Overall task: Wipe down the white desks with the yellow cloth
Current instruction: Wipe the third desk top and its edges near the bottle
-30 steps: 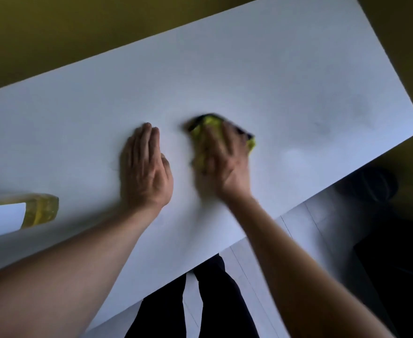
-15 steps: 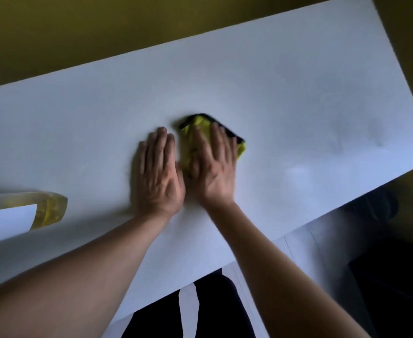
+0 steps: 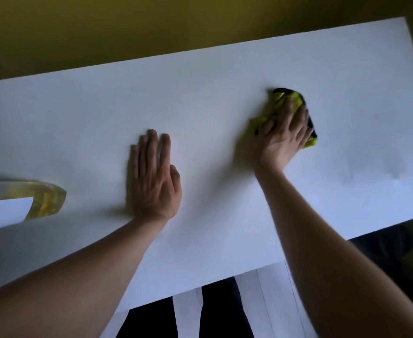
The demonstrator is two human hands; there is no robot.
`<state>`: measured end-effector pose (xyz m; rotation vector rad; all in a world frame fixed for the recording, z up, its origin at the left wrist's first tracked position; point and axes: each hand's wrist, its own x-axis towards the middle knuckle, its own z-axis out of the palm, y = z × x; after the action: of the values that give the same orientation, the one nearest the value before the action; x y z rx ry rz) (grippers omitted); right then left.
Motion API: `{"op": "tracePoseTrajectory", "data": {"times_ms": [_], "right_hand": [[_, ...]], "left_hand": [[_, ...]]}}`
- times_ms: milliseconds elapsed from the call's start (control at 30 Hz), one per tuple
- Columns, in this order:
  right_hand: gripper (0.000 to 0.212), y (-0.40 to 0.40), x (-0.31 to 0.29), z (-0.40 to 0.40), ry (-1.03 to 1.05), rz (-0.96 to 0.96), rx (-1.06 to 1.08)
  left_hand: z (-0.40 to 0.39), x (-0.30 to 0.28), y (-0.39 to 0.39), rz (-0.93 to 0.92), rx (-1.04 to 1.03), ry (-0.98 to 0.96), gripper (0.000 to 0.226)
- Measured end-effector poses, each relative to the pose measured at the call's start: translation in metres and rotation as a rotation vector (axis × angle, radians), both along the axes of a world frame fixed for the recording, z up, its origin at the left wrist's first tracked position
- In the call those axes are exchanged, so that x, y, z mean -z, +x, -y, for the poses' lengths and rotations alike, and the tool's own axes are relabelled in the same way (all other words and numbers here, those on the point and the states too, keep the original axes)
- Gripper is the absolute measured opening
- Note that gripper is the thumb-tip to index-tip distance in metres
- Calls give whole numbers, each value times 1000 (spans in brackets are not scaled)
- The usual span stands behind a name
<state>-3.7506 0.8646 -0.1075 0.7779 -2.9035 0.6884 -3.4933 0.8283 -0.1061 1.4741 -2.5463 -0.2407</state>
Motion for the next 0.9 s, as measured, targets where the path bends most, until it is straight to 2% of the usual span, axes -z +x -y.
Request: {"op": "tracePoseTrajectory", "data": {"times_ms": [200,333,400,567,633,700,767,900], "right_hand": [[57,97,-1,32,-66,10,-715],[56,75,0,36,-39,-14,-1010],[59,36,4,33,-59,-17,-995],[61,-84,11,18,-28,-66,-411],[59,-95,13,24,9,-29,-169],[57,-75,13,39,16,-53,-40],[60,-38,12,59,-13,-88,-173],[64,63,4,105,-65,-37,-808]], "left_hand": [[1,-1,-2,6,-22,-19,62],[1,2,-1,25,-11,-21,62],[1,2,0,29,-8,-22,62],[0,4,-1,5,-10,-23,60],[0,4,-2,1,-17,-27,60],[0,5,-2,-4,-17,-26,60],[0,4,-2,-8,-20,-26,60],[2,4,-2,15,-18,-21,61]]}}
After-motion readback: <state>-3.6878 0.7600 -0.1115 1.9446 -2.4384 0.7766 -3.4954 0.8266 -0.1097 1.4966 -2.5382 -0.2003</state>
